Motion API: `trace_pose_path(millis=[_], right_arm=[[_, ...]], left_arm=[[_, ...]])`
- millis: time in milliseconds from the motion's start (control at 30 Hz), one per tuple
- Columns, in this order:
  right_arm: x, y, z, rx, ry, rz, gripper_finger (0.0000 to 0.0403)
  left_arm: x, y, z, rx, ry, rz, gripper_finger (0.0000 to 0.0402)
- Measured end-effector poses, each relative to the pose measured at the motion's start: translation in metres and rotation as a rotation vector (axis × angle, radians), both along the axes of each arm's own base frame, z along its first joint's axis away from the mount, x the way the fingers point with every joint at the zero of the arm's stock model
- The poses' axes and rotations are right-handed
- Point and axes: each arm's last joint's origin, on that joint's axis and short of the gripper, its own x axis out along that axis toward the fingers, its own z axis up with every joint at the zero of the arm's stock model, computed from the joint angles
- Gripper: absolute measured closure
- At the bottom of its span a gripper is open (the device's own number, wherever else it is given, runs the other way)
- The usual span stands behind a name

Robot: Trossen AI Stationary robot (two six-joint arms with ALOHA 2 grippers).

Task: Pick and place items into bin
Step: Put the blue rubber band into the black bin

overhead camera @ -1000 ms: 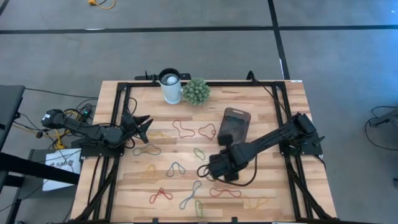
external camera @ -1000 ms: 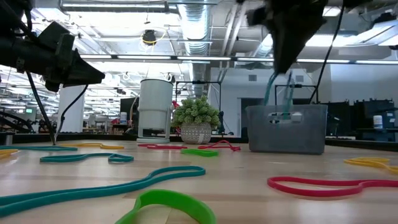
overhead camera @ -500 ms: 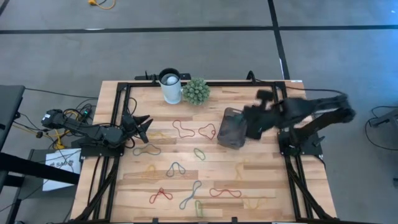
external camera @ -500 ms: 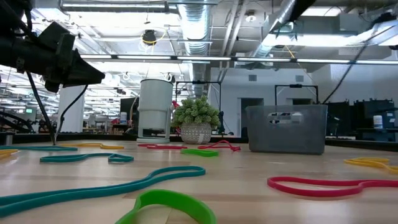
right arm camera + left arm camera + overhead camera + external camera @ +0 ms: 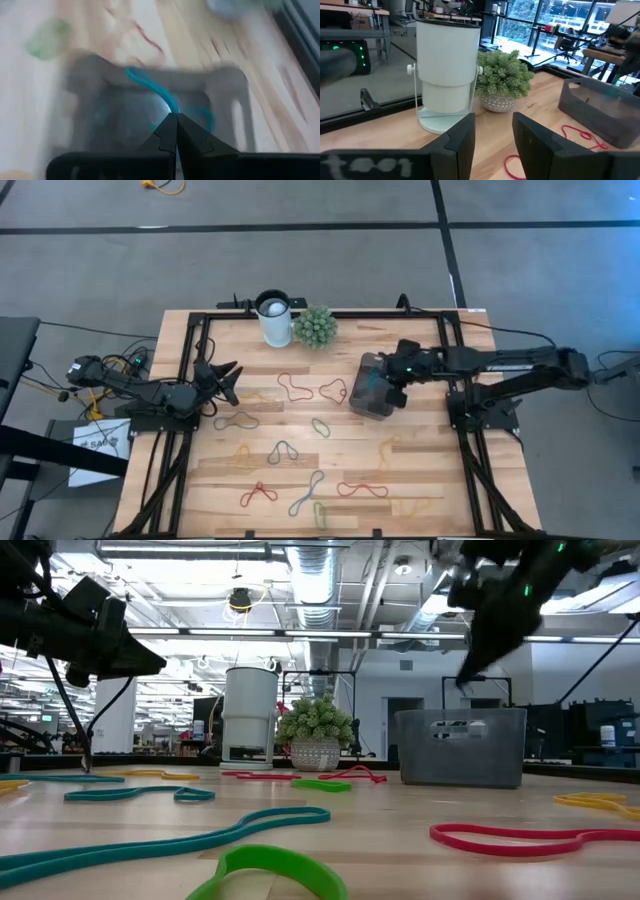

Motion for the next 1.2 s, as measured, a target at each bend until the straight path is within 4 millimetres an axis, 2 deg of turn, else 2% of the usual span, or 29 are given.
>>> trace_pose_path(millis=[367, 667, 800, 900, 1200], right_arm=[[0.024, -0.026, -0.051, 0.038, 0.179, -0.101, 0.0403], [0.030, -0.036, -0.084, 0.065, 0.329, -0.126, 0.0403], [0.031, -0.037, -0.086, 0.090, 0.340, -0.110, 0.0395], [0.030, -0.036, -0.083, 0.098, 0.333, -0.083, 0.0372], [0.039, -0.037, -0.045, 0.091, 0.291, -0.075, 0.0302]], left_arm=[[0.000, 0.000, 0.000, 0.007, 0.007, 0.011, 0.0281], [0.000, 0.000, 0.000, 0.009, 0.010, 0.011, 0.0281], [0.000, 0.000, 0.000, 0.009, 0.010, 0.012, 0.0281], [0.000, 0.000, 0.000, 0.010, 0.010, 0.016, 0.0281], [0.000, 0.000, 0.000, -0.005, -0.006, 0.007, 0.0281]])
